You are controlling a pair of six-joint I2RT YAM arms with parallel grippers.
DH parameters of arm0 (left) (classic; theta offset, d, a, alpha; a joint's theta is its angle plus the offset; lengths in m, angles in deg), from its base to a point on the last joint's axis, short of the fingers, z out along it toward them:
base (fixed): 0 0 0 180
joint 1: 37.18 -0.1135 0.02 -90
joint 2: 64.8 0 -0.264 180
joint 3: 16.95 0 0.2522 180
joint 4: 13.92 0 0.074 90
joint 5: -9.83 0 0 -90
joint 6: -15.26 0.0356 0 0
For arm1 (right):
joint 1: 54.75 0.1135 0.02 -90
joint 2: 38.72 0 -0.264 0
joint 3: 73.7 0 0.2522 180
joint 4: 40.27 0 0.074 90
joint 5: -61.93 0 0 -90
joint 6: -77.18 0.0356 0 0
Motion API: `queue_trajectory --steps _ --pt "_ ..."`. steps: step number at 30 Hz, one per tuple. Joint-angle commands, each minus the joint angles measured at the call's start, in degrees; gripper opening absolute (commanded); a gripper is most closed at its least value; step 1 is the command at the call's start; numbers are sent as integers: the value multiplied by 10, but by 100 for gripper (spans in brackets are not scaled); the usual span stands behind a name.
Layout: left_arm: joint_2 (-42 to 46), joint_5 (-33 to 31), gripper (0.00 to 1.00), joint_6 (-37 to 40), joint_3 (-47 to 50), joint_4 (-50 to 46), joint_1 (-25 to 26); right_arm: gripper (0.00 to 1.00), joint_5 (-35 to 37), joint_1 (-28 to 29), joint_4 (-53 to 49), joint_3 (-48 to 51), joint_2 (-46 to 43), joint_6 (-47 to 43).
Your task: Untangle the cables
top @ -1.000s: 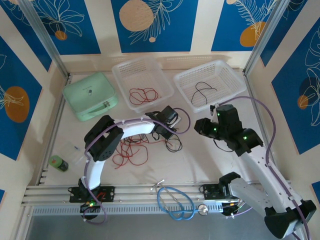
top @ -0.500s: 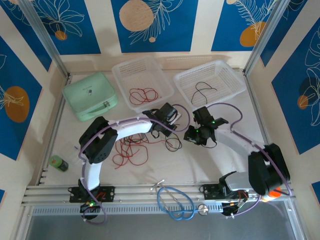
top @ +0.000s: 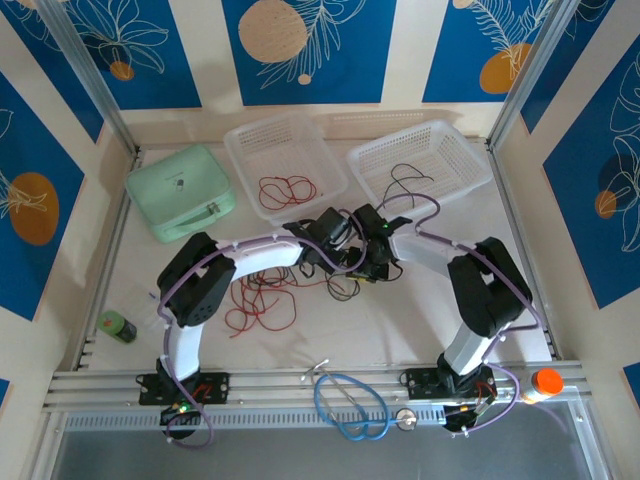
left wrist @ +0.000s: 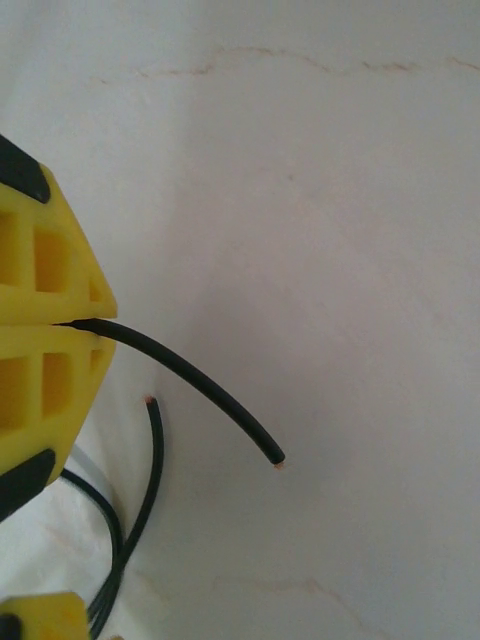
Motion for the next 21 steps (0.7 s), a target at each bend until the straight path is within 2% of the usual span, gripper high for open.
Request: queue_trajectory --steps 1,9,16,21 --pt "27 8 0 -2 8 17 13 22 33 7 -13 -35 42 -11" --pt "32 14 0 -65 72 57 10 20 34 19 -17 -63 67 -6" --pt "48 62 0 -93 128 145 9 20 16 13 6 -19 -23 30" --pt "45 72 0 -95 130 162 9 26 7 23 0 -16 -42 41"
